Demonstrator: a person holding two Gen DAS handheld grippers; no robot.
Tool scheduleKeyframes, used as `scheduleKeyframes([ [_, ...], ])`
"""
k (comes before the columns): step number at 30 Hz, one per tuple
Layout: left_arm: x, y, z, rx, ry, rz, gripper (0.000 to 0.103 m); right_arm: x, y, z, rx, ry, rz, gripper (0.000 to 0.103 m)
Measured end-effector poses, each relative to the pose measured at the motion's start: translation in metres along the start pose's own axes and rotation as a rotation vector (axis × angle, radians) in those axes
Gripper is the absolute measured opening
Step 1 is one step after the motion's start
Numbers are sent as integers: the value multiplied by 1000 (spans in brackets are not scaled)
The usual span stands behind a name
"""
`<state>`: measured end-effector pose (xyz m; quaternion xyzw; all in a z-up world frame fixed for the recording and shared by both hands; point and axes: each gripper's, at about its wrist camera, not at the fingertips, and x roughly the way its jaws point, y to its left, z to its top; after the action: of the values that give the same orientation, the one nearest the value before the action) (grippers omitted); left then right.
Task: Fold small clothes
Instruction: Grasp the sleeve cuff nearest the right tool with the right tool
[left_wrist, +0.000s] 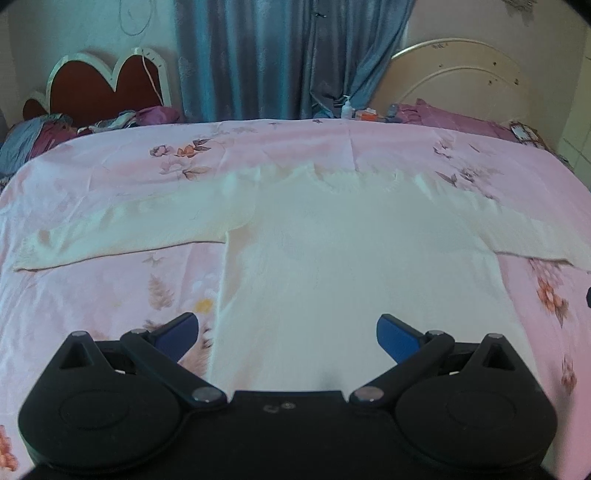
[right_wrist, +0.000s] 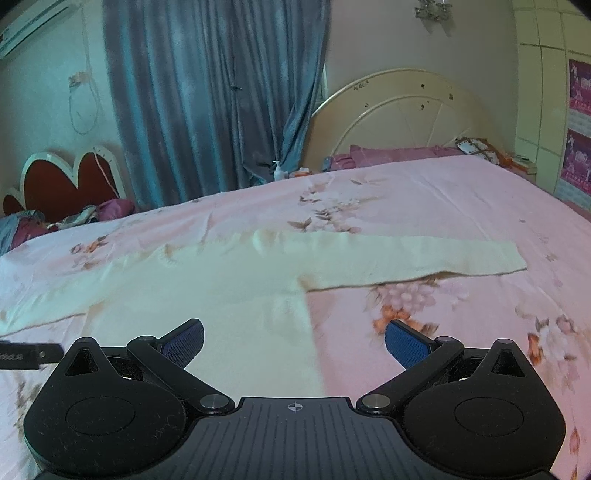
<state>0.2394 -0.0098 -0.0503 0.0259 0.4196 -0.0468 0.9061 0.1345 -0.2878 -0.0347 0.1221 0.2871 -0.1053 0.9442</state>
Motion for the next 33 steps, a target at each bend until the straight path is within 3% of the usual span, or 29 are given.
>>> scheduleKeyframes([
  [12, 71, -46, 23, -44, 26, -20, 102, 90, -119, 34, 99, 31, -103, 102],
  [16, 85, -54, 29, -44, 4, -40, 99, 107, -155, 40, 136, 34, -174, 101],
  [17, 88, -56, 30, -43, 1, -33, 99, 112, -165, 41, 154, 35, -189, 95],
  [18, 90, -58, 32, -40, -1, -22, 99, 115, -174, 42, 172, 44, -203, 77],
  [19, 93, -60, 34, -35, 0, -12, 99, 119, -183, 42, 197, 57, -221, 70],
  [27, 116, -65, 45, -17, 59, 16, 99, 143, -249, 43, 360, 102, -319, 70],
  [30, 122, -64, 47, -24, 72, 28, 98, 151, -268, 41, 413, 114, -338, 50],
  [33, 127, -65, 49, -6, 72, 47, 96, 157, -280, 42, 454, 94, -346, 48],
])
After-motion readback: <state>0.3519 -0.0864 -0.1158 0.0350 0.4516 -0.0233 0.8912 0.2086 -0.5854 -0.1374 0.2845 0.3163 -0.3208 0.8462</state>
